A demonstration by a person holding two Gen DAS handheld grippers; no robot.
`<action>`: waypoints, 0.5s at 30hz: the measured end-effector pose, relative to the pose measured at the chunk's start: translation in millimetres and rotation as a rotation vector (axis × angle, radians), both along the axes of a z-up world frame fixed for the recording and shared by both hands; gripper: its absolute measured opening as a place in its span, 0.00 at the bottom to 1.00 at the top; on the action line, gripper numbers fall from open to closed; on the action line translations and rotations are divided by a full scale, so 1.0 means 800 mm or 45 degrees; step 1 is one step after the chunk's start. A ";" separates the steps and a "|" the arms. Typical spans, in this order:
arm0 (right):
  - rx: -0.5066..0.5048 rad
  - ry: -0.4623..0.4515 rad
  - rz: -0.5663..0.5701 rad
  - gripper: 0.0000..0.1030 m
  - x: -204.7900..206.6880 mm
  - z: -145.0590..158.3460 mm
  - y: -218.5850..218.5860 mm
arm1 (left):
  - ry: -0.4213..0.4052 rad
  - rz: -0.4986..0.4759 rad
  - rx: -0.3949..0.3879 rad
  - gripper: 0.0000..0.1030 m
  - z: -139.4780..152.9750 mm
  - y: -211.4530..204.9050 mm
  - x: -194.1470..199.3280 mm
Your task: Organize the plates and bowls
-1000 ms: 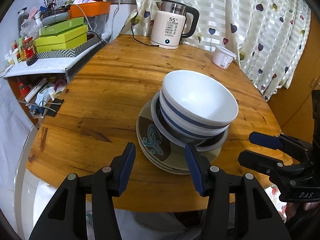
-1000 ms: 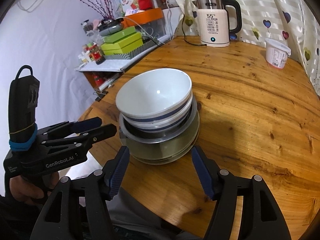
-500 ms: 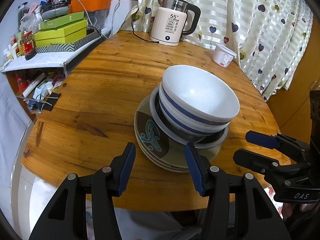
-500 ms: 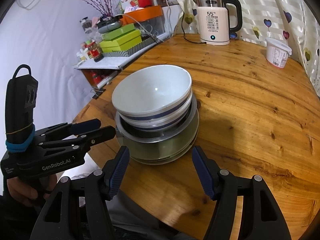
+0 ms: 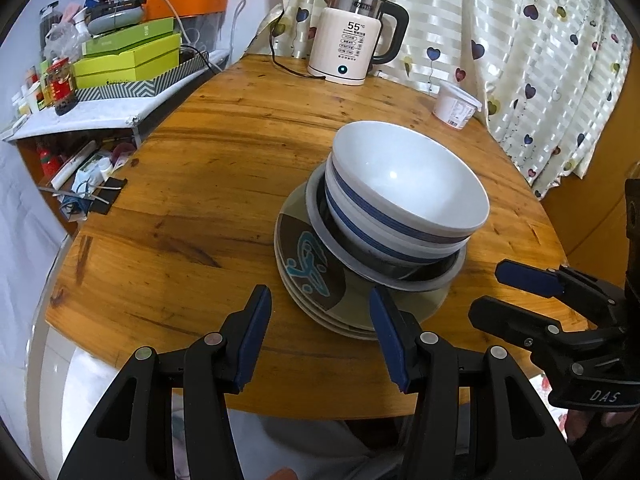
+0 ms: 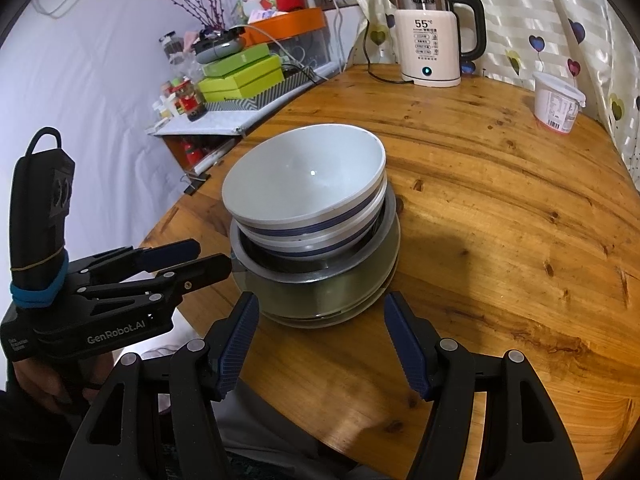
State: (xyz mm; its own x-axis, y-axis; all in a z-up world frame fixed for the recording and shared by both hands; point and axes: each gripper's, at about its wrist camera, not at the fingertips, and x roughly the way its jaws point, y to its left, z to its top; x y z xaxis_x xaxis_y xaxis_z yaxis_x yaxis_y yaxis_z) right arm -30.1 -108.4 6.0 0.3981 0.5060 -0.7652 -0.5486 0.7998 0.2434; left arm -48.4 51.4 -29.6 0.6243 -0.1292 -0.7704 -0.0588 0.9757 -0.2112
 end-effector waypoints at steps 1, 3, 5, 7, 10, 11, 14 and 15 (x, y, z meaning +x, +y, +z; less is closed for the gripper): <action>0.000 0.000 0.000 0.64 0.000 0.000 0.000 | 0.001 0.000 -0.003 0.51 0.000 0.000 0.000; -0.001 0.000 0.000 0.64 -0.001 -0.001 0.001 | 0.005 0.000 -0.005 0.51 -0.001 0.000 0.001; -0.002 0.001 0.000 0.64 -0.001 -0.001 0.001 | 0.009 -0.002 -0.005 0.51 -0.002 0.000 0.001; -0.002 0.003 0.000 0.64 -0.001 -0.001 0.001 | 0.011 -0.004 -0.004 0.51 -0.002 -0.001 0.001; -0.002 0.003 0.001 0.64 0.000 -0.002 0.002 | 0.011 -0.006 -0.002 0.51 -0.002 -0.001 0.001; -0.002 0.003 0.001 0.64 0.000 -0.002 0.002 | 0.012 -0.005 -0.002 0.51 -0.002 -0.001 0.001; -0.002 0.004 0.000 0.64 0.000 -0.002 0.002 | 0.011 -0.006 -0.005 0.51 -0.002 -0.001 0.001; -0.002 0.006 0.000 0.64 0.000 -0.003 0.002 | 0.013 -0.006 -0.008 0.51 -0.003 -0.001 0.001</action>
